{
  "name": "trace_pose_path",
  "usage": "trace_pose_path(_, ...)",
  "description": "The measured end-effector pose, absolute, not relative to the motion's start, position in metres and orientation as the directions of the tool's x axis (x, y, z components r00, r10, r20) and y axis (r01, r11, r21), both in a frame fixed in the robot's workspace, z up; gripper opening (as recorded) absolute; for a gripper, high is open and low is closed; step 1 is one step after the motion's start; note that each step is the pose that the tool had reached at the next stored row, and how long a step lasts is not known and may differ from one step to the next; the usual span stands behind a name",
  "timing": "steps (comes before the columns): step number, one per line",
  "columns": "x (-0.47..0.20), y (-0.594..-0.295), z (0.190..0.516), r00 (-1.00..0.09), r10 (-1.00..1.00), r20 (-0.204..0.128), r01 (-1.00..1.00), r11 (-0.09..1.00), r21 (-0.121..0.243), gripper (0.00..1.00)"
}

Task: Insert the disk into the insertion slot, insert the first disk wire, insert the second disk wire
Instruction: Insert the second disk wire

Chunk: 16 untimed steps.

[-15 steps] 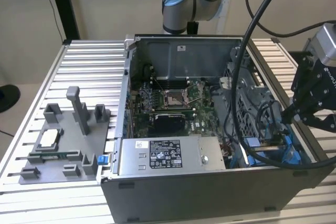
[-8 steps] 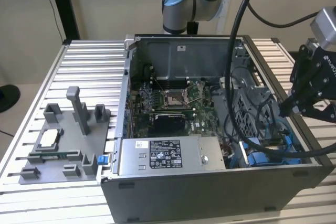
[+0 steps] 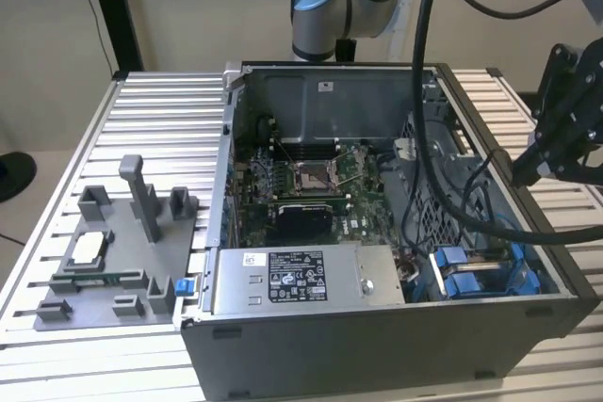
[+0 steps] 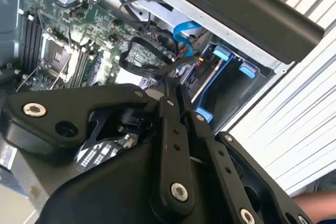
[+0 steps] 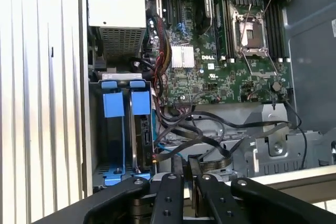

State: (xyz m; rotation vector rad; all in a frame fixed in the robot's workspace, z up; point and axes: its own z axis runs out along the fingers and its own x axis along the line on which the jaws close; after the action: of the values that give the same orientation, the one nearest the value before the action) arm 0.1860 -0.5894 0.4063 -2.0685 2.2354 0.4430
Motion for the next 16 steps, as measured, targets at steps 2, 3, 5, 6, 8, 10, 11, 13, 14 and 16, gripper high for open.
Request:
trace_pose_path(2,0.186,-0.589,0.406,-0.095,-0.966,-0.240,-0.985,0.056,0.166,0.00)
trace_pose_path(3,0.186,-0.589,0.406,-0.096,-0.966,-0.240,-0.985,0.056,0.166,0.00)
trace_pose_path(5,0.186,-0.589,0.406,-0.096,-0.966,-0.240,-0.985,0.056,0.166,0.00)
trace_pose_path(6,0.186,-0.589,0.406,-0.096,-0.966,-0.240,-0.985,0.056,0.166,0.00)
trace_pose_path(8,0.186,-0.589,0.406,-0.096,-0.966,-0.240,-0.985,0.056,0.166,0.00)
trace_pose_path(10,0.186,-0.589,0.406,-0.096,-0.966,-0.240,-0.985,0.056,0.166,0.00)
trace_pose_path(11,0.185,-0.589,0.406,-0.096,-0.966,-0.239,-0.985,0.056,0.166,0.00)
trace_pose_path(13,0.183,-0.589,0.406,-0.096,-0.966,-0.238,-0.985,0.056,0.166,0.00)
trace_pose_path(14,0.180,-0.589,0.406,-0.095,-0.967,-0.237,-0.985,0.057,0.165,0.00)
trace_pose_path(16,0.176,-0.589,0.406,-0.095,-0.968,-0.234,-0.985,0.057,0.164,0.00)
